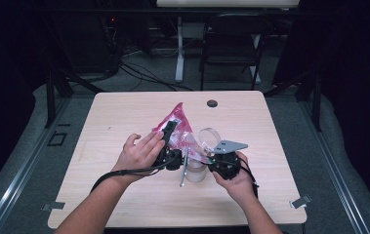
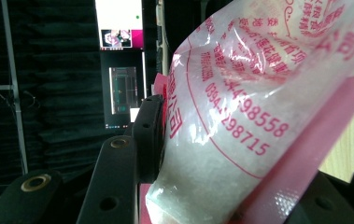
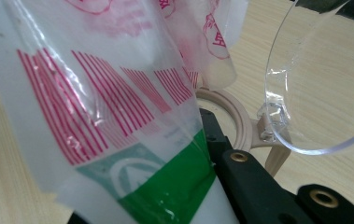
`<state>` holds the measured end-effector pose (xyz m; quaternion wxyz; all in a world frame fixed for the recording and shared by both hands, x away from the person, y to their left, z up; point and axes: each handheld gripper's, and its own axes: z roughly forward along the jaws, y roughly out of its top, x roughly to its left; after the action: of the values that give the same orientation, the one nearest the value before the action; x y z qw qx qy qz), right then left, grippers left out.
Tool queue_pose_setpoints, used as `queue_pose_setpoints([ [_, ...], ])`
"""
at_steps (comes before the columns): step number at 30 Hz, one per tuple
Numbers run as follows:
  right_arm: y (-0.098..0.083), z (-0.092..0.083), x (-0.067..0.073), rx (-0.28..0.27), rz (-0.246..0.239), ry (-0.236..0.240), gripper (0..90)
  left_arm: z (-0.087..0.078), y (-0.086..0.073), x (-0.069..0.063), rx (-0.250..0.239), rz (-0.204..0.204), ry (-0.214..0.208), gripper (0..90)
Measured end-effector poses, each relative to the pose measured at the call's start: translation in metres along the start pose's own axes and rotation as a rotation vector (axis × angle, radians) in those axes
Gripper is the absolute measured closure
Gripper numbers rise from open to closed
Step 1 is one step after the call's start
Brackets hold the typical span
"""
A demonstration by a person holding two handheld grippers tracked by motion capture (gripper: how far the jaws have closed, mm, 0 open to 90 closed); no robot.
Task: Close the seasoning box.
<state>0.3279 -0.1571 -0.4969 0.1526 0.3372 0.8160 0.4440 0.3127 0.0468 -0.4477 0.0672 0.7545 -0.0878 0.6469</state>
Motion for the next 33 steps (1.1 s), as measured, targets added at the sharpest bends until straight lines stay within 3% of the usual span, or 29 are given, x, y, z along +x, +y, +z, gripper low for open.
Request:
queue_pose_setpoints([
  [33, -0.0004, 0.0008, -0.0004, 0.011, -0.003, -0.005, 90.0, 0.0003, 0.0011, -0.0002, -0.014, -0.002, 0.009, 61.8],
])
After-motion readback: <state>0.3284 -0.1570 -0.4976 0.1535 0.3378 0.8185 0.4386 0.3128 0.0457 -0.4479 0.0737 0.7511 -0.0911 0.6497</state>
